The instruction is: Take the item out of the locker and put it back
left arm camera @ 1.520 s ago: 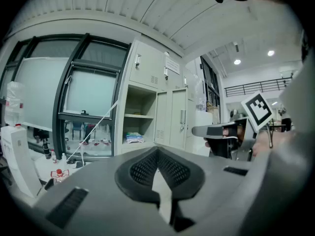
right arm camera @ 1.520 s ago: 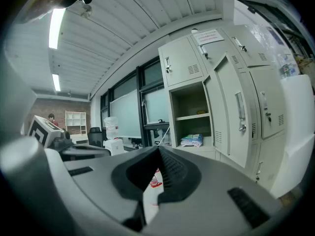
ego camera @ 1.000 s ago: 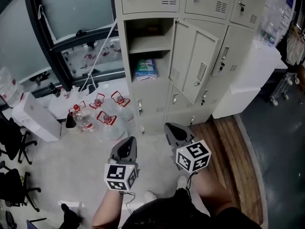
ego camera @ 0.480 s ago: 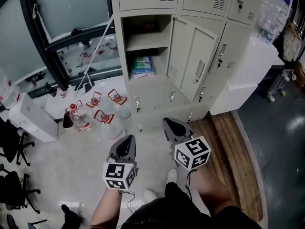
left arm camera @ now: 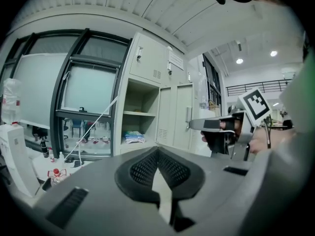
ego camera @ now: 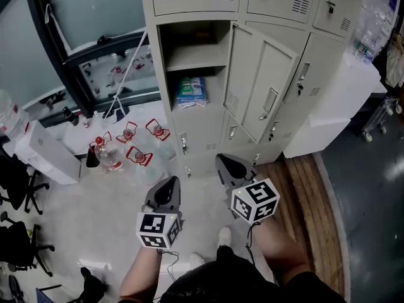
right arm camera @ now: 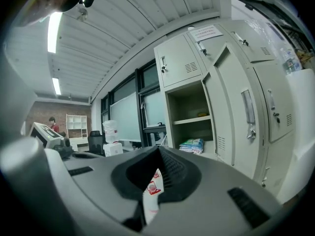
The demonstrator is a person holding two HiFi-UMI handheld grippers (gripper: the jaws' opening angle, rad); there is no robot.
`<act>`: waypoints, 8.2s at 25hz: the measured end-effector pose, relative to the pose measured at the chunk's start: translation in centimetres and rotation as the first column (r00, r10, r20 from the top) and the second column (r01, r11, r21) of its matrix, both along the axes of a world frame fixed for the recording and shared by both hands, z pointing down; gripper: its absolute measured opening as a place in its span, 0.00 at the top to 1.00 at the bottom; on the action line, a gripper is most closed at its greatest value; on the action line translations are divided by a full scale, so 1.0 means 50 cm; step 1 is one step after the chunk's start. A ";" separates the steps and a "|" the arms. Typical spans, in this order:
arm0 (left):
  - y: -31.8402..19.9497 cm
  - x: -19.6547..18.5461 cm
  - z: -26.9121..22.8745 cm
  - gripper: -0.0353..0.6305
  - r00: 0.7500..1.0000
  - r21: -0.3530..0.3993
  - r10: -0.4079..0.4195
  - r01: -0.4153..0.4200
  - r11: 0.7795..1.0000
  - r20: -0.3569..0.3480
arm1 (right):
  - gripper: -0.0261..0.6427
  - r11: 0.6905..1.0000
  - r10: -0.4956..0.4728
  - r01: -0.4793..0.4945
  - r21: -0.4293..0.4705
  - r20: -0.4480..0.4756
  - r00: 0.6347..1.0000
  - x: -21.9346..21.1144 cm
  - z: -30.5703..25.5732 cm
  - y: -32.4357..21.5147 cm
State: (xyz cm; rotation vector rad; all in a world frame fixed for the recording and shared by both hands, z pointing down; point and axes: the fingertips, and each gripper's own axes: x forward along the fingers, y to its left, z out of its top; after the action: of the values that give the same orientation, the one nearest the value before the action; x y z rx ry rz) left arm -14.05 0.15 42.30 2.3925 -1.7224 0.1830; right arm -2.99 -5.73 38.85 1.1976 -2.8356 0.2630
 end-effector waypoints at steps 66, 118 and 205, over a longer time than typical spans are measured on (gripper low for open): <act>-0.651 -0.017 0.114 0.71 0.834 0.036 0.024 -0.053 0.998 0.552 | 0.96 0.994 0.016 -0.020 -0.107 -0.037 0.999 -0.029 0.112 -0.438; -0.883 0.024 0.253 0.70 0.329 -0.100 0.136 -0.125 0.987 0.934 | 0.96 0.976 0.061 -0.067 -0.209 -0.036 0.997 -0.016 0.193 -0.532; 0.073 -0.149 0.048 0.79 0.991 0.002 -0.054 0.054 0.999 0.124 | 0.96 0.985 -0.043 0.052 -0.163 0.056 0.997 -0.163 0.122 0.075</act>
State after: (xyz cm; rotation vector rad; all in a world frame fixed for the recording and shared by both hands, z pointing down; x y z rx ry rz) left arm -21.50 3.82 44.69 2.3761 -1.8376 0.3315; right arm -11.12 -2.00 44.96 1.1048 -2.8158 0.5225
